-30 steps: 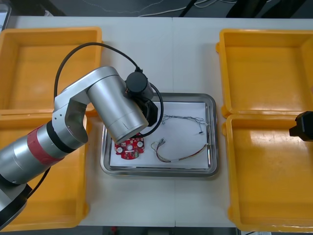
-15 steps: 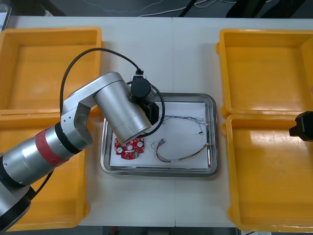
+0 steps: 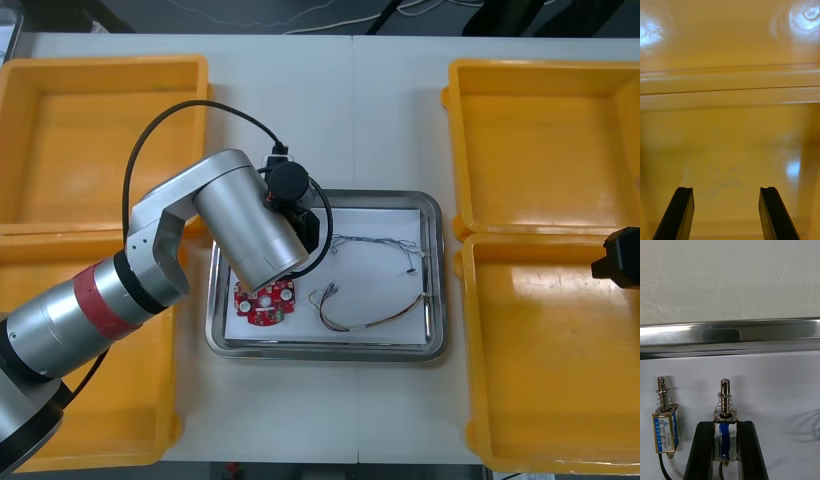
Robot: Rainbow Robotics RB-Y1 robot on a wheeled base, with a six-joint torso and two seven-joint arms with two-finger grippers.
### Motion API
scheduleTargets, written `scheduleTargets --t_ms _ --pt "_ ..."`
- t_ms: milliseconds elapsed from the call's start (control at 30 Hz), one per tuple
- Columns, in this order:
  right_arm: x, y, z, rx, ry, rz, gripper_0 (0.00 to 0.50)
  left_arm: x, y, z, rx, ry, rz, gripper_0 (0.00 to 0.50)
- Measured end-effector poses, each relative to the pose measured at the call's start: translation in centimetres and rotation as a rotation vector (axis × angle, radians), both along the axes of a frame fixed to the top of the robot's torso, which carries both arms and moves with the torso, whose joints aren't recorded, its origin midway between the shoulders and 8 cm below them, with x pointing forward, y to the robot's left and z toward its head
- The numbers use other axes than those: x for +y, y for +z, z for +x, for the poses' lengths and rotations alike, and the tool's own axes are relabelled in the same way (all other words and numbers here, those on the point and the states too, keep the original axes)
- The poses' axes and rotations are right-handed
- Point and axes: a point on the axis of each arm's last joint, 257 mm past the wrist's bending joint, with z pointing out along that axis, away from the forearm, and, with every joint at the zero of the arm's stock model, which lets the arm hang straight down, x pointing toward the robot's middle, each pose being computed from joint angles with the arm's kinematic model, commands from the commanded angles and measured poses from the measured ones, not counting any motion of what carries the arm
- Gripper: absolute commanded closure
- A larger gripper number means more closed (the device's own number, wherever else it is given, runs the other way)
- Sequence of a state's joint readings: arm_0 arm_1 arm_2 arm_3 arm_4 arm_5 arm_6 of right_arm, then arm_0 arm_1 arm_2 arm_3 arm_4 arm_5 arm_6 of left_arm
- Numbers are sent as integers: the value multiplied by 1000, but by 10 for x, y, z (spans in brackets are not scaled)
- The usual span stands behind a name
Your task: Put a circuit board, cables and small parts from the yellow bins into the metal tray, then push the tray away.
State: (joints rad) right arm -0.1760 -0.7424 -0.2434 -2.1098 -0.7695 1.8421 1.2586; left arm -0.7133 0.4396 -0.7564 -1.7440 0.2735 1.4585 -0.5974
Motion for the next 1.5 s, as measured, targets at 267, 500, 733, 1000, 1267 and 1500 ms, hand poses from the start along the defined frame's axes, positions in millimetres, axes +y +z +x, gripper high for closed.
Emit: scheduleTargets --t_ms 267,500,733,1000,1267,1500 --pt "0 0 0 0 0 0 0 -1 -2 -1 3 -4 5 202" --pt "0 0 0 0 0 0 0 -1 -2 -1 3 -4 5 0" --pt "0 0 0 0 0 0 0 -1 -2 -1 3 -4 5 0" --pt "0 0 0 0 0 0 0 -7 2 -12 25 -10 -13 0" --pt "0 0 0 0 0 0 0 -1 27 -33 100 38 -61 0" --pt "0 0 0 0 0 0 0 21 51 -40 167 81 -125 0"
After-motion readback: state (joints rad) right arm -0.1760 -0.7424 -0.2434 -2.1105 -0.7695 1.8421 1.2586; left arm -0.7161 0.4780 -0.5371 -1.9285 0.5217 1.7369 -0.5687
